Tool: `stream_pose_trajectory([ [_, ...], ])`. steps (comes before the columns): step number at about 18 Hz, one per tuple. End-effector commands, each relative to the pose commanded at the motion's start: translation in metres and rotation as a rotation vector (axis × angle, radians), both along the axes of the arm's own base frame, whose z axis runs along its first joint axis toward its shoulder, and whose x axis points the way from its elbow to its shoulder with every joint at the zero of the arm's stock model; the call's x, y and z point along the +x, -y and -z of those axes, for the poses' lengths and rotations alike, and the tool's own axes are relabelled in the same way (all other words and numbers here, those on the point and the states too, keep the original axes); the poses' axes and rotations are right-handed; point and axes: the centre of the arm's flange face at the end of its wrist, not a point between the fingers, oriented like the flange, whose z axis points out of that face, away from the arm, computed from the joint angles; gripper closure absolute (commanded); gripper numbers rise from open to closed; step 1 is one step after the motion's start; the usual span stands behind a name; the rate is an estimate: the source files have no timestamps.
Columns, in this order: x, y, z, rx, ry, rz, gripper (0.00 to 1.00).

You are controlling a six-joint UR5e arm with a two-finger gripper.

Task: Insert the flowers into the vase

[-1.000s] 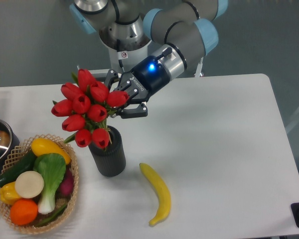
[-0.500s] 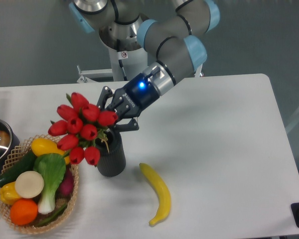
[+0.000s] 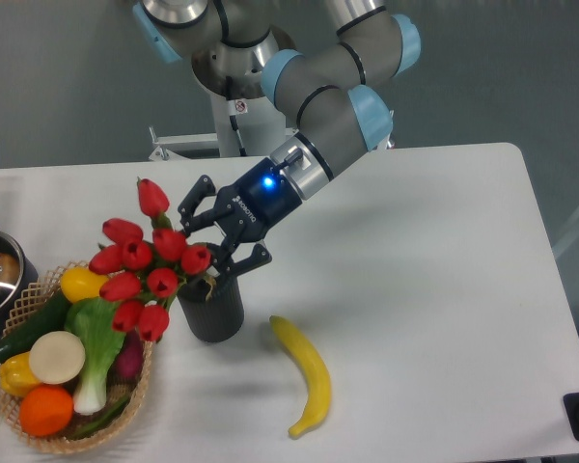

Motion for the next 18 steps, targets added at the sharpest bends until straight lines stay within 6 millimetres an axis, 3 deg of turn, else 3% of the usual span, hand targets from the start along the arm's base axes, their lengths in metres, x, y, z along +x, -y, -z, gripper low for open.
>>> stream_pose_trajectory([
  [3, 0.01, 0.015, 0.003, -0.01, 0.01, -0.016, 0.0],
  [9, 0.011, 0.057, -0.005, -0.003, 0.0, -0.097, 0.0],
  [14, 0.001, 0.094, -0.041, 0.018, -0.087, -0.19, 0.0],
  [18, -0.002, 0.12, -0.057, -0.166, -0.286, -0.286, 0.0],
])
